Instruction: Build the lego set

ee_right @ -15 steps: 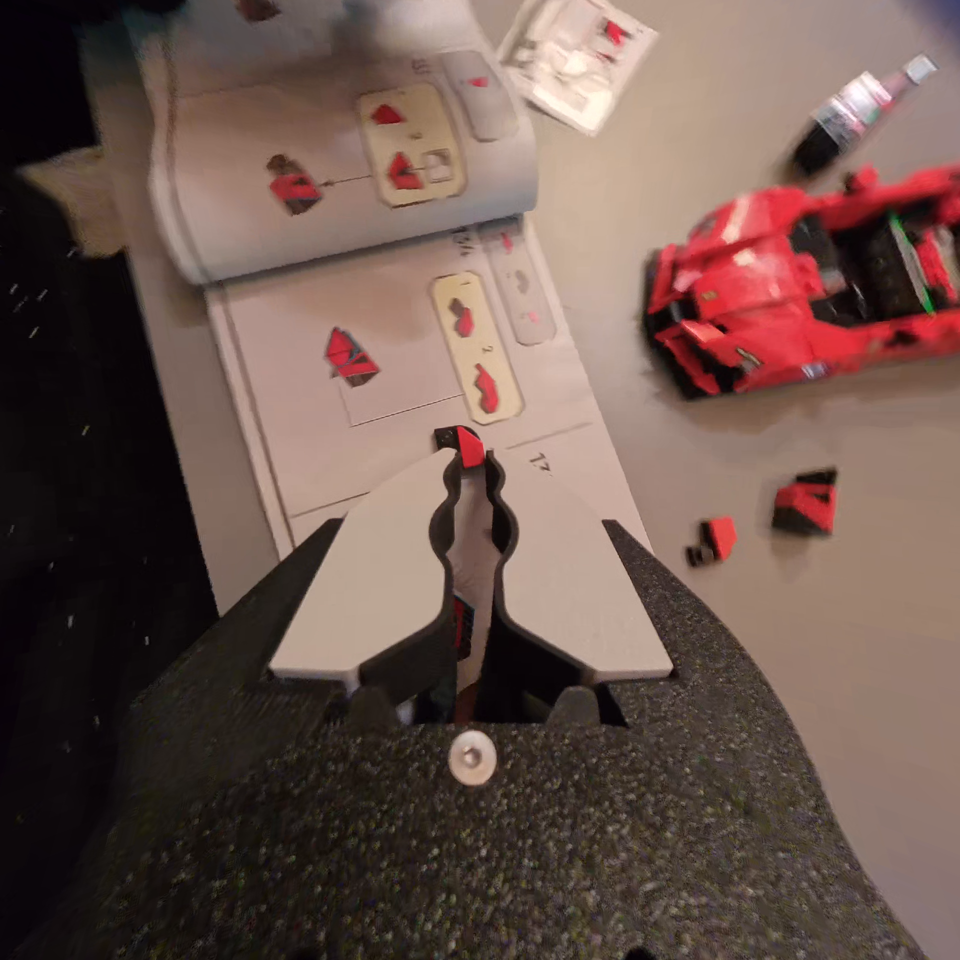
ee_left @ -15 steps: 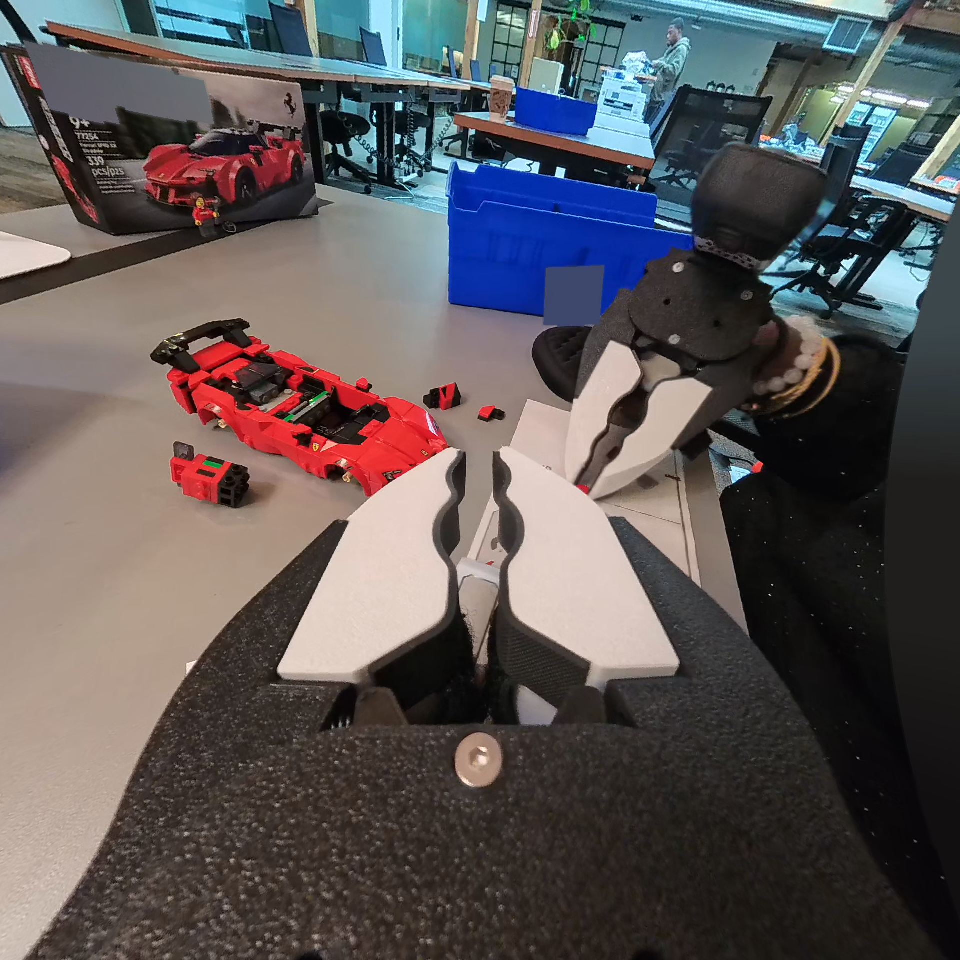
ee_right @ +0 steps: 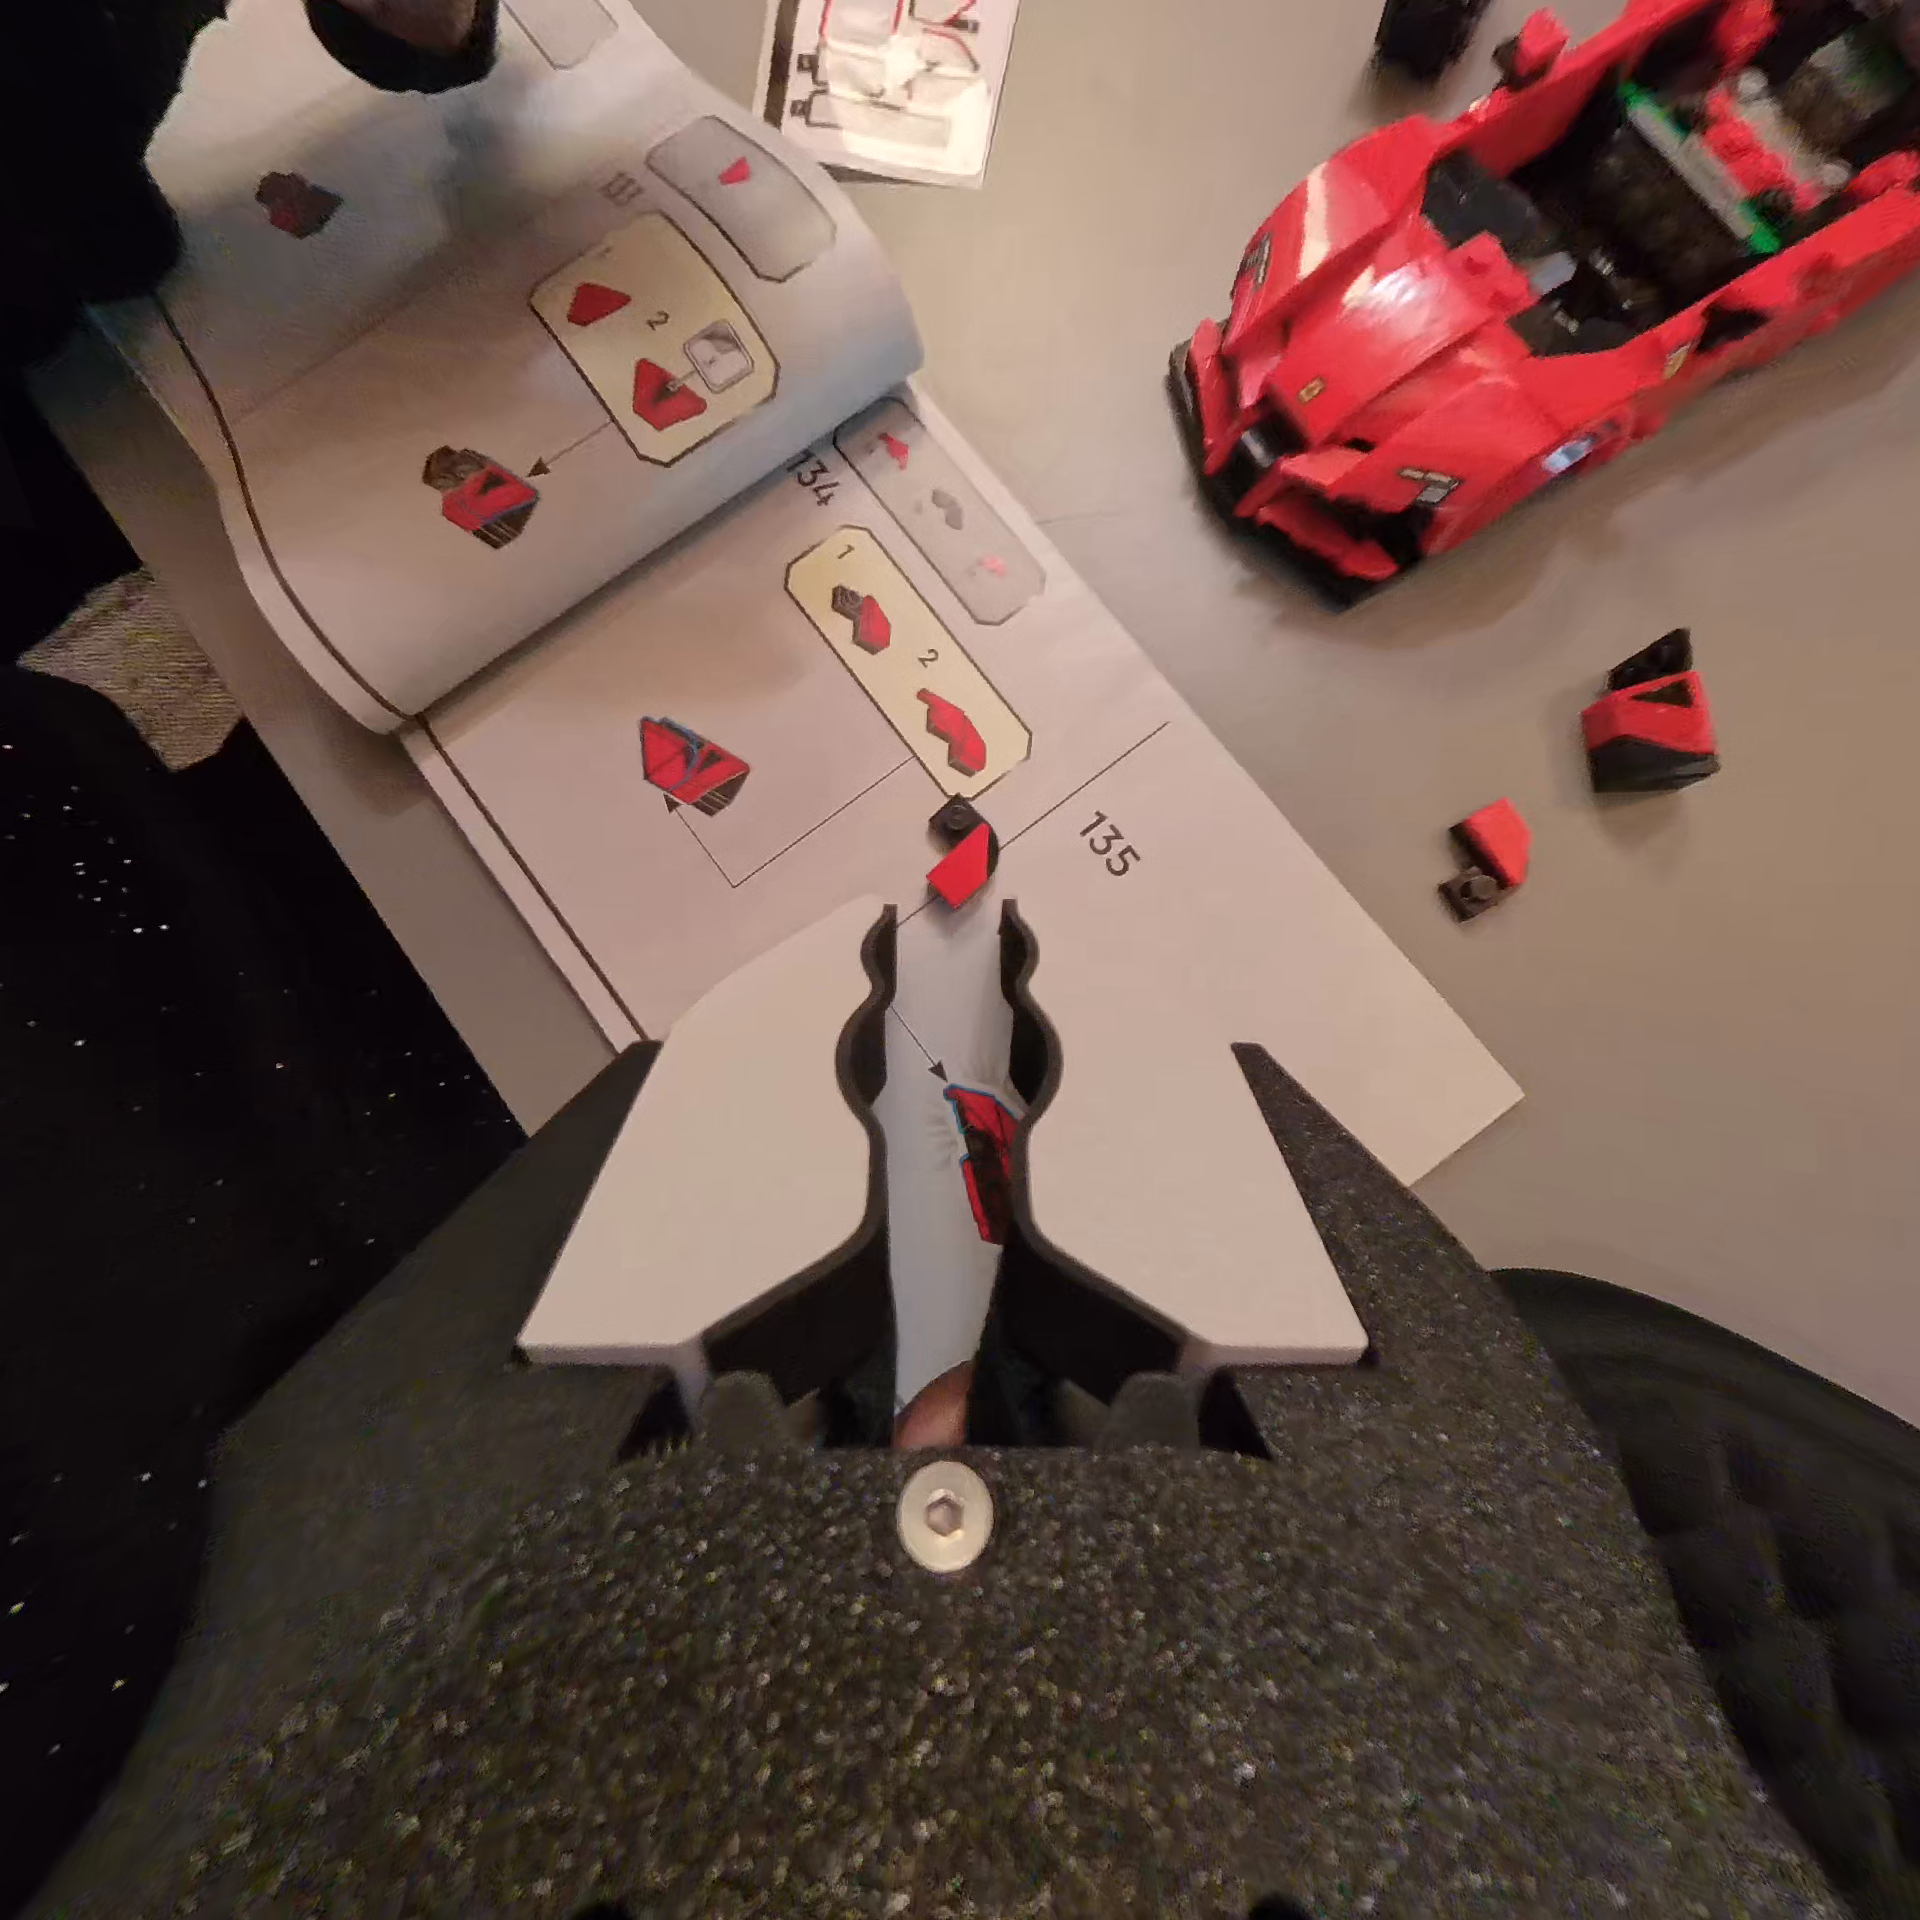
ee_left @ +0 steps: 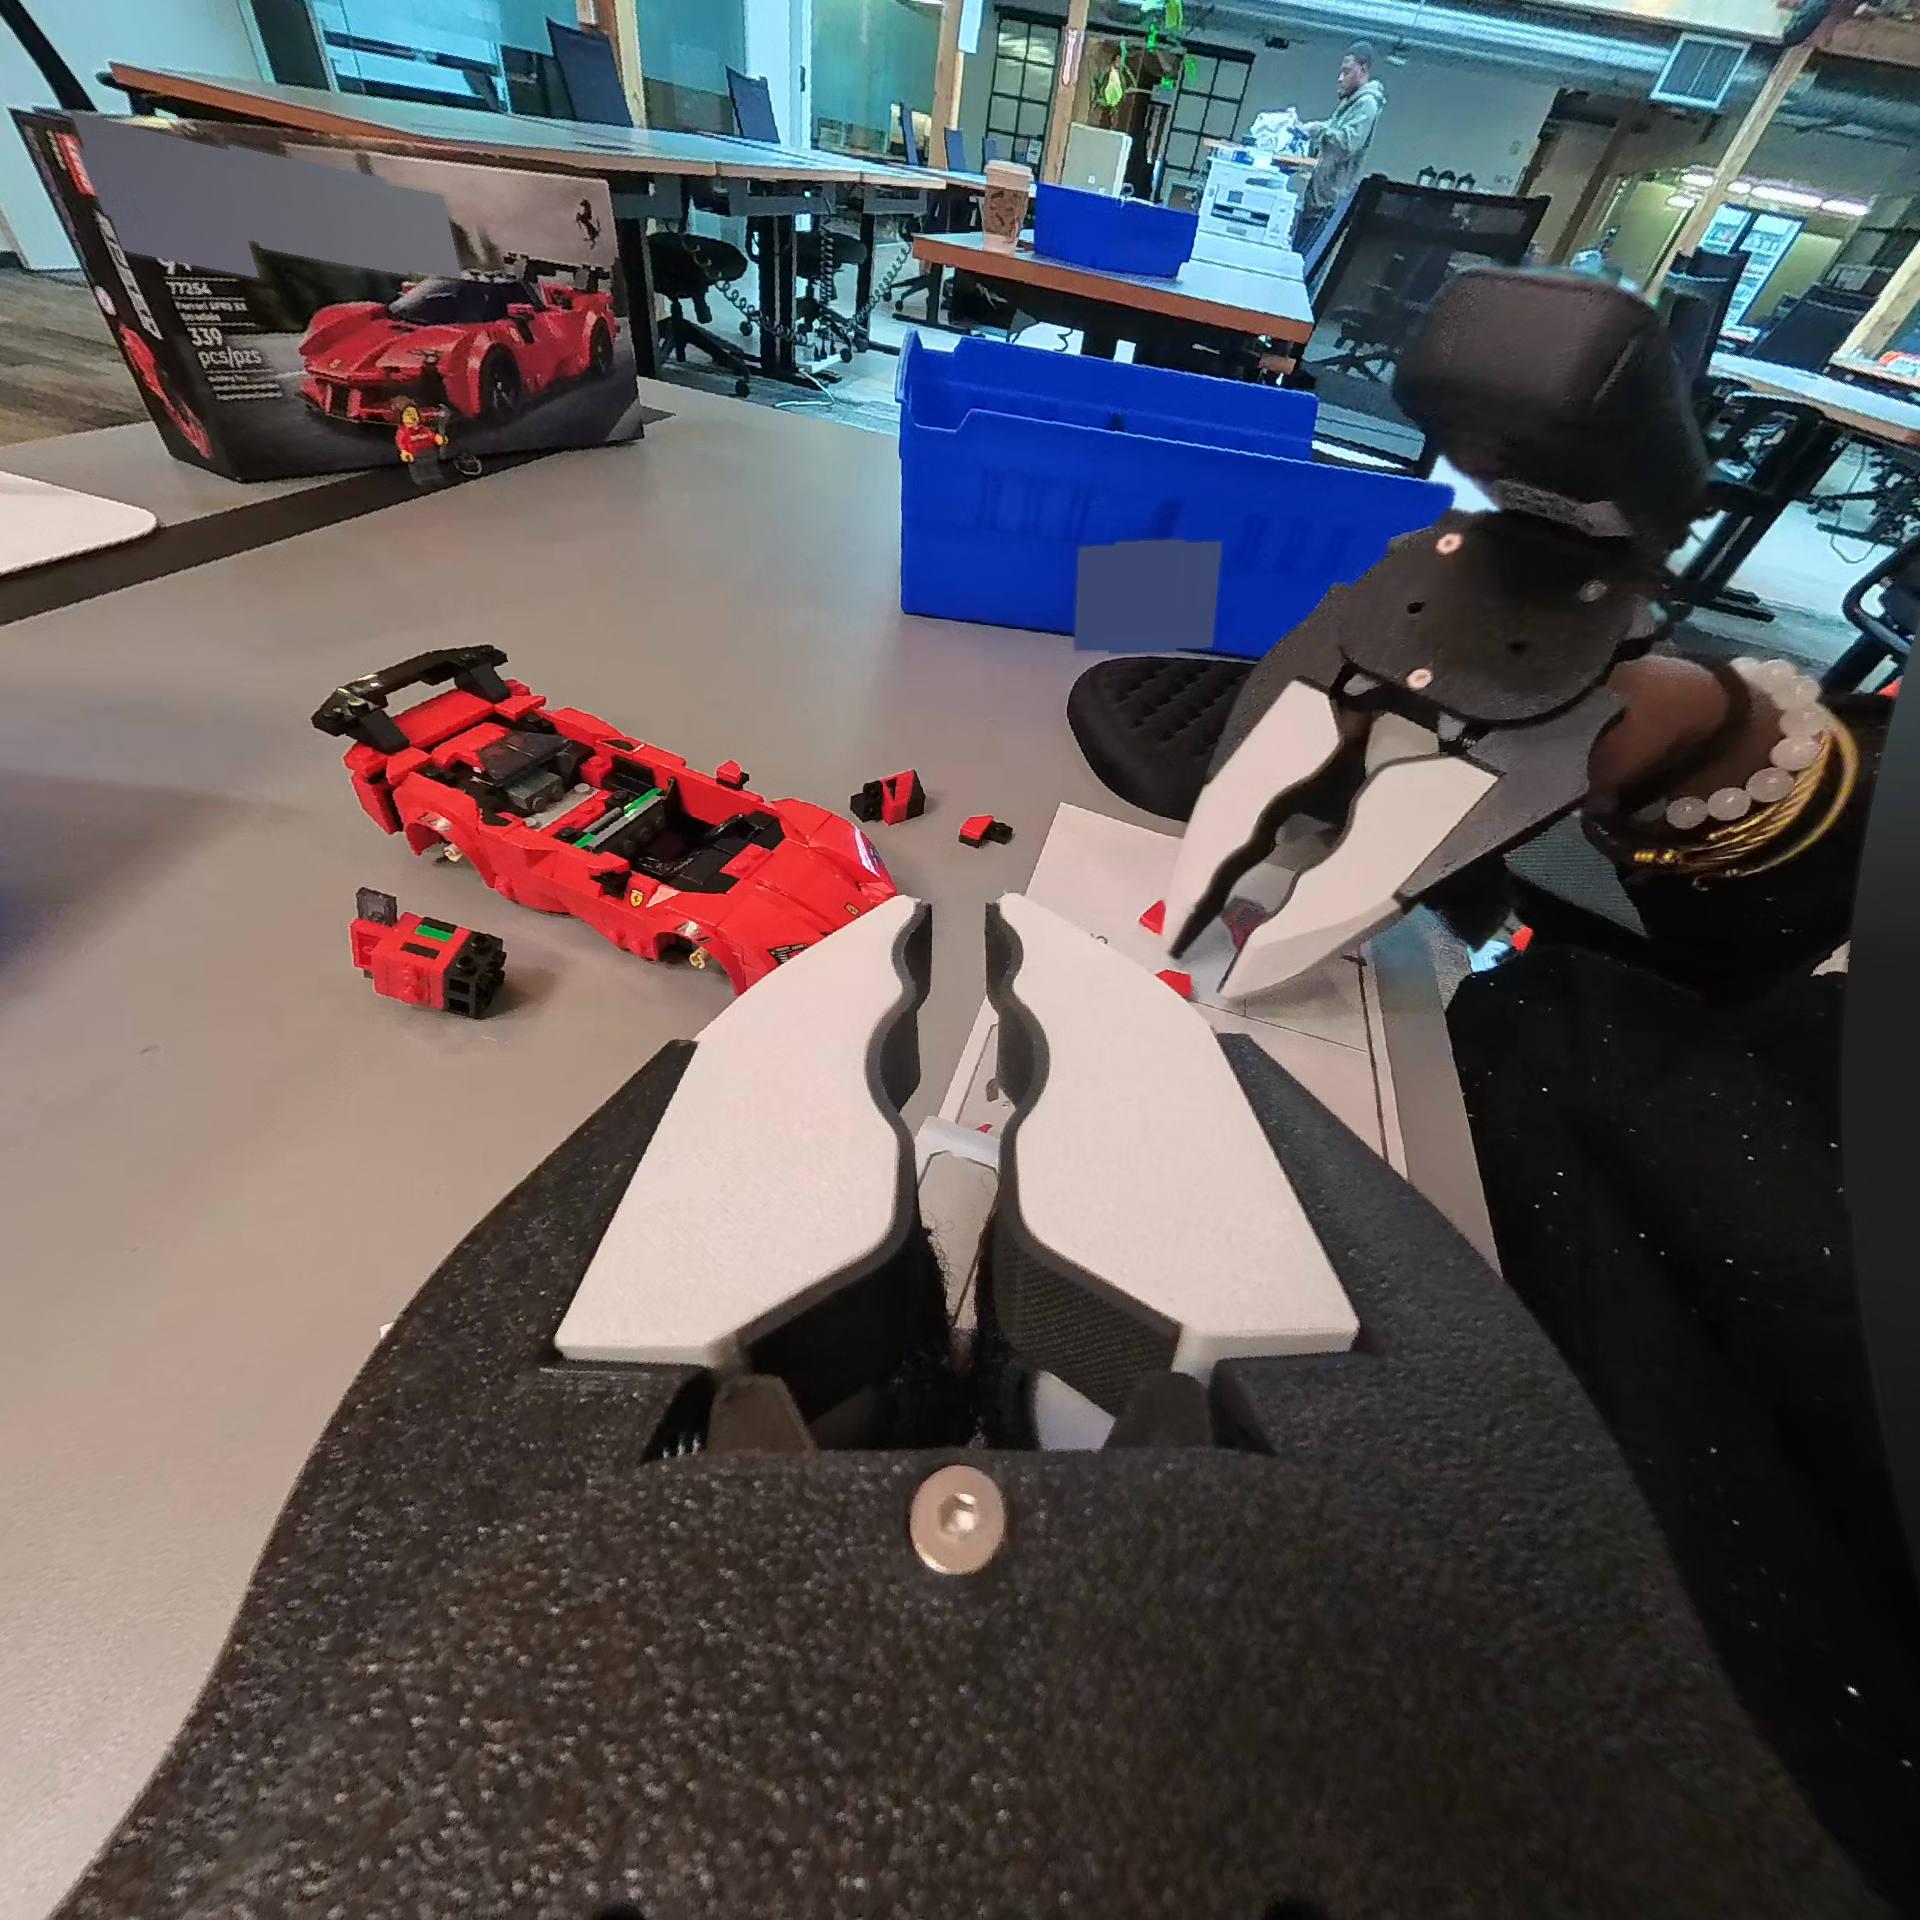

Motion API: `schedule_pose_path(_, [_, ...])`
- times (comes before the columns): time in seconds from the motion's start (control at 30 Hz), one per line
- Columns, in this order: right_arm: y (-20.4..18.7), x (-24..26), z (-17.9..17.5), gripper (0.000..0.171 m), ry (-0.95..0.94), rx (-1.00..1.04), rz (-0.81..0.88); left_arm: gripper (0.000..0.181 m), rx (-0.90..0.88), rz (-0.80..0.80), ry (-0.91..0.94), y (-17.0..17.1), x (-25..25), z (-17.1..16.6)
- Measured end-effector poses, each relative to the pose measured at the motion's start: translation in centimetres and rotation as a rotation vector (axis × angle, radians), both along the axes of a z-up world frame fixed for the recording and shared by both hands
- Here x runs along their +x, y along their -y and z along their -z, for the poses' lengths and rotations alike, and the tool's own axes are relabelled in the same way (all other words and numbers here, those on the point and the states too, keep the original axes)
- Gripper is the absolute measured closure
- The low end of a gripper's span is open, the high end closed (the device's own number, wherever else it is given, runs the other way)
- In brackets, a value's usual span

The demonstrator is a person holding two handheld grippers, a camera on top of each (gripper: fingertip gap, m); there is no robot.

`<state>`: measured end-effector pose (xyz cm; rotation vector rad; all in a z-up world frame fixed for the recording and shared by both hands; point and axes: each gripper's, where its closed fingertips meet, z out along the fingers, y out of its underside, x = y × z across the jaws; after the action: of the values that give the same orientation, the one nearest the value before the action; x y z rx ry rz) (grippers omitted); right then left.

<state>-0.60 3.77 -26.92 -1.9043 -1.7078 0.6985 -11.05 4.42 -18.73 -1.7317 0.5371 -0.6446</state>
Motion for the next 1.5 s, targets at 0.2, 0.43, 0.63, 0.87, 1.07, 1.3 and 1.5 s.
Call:
schedule_pose_path(0.2, [1.1,-0.3,0.0,0.152,-0.013,-0.027,-0.044,0.172,-0.006,-0.001,0.001,-0.1,0.0,0.1])
schedule_pose_path(0.43, [0.0,0.1,0.1,0.152,-0.012,-0.013,-0.019,0.172,-0.007,0.000,0.001,0.0,0.0,0.1])
schedule_pose_path(0.63, [0.1,-0.1,0.1,0.155,-0.015,0.000,-0.038,0.172,-0.006,0.001,0.000,0.0,0.0,0.1])
schedule_pose_path(0.87, [-0.2,-0.5,0.4,0.155,-0.007,0.045,-0.045,0.172,-0.005,0.002,0.000,0.0,0.0,0.1])
schedule_pose_path(1.07, [-0.3,-0.5,0.4,0.155,-0.004,0.055,-0.061,0.172,-0.005,0.002,-0.001,0.0,0.0,0.1])
schedule_pose_path(1.3, [-0.5,-0.3,0.3,0.156,-0.007,0.061,-0.062,0.172,-0.008,0.004,0.000,0.0,0.1,0.2])
schedule_pose_path(1.5, [-0.5,-0.2,0.5,0.156,0.001,0.058,-0.070,0.172,-0.010,0.005,-0.001,0.0,0.1,0.2])
